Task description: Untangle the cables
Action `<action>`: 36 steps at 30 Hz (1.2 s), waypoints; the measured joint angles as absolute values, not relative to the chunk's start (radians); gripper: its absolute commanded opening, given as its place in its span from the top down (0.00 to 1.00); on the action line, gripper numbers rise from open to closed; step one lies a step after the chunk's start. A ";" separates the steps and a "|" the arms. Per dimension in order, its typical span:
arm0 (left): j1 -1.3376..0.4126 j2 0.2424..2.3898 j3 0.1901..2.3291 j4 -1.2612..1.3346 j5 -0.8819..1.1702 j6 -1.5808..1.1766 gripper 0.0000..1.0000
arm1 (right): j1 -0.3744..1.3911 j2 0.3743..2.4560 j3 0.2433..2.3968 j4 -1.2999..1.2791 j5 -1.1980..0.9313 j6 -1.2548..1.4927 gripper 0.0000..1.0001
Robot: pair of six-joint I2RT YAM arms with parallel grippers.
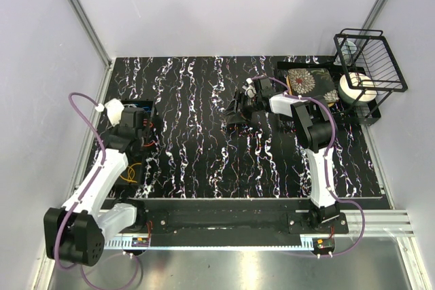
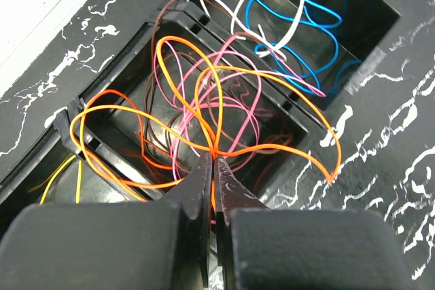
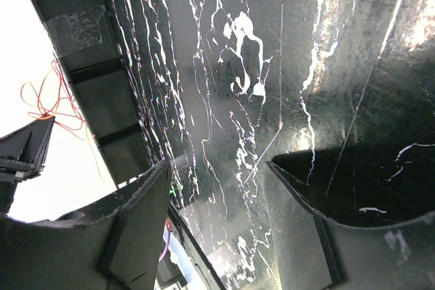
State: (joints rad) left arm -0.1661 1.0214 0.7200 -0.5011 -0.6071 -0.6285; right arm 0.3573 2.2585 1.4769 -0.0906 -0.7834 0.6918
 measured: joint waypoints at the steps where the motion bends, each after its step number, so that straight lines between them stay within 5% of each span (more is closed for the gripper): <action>1: -0.160 1.028 0.718 -0.491 -0.607 -0.629 1.00 | 0.357 2.259 1.477 -0.091 -0.783 0.691 0.36; 24: -0.015 1.287 0.667 -0.355 -0.557 -0.642 1.00 | 0.357 2.259 1.479 -0.093 -0.784 0.690 0.36; 31: -0.004 1.377 0.727 -0.411 -0.470 -0.668 0.71 | 0.357 2.260 1.481 -0.095 -0.785 0.690 0.35; 36: -0.004 1.214 0.704 -0.458 -0.439 -0.683 0.63 | 0.357 2.260 1.483 -0.098 -0.785 0.690 0.35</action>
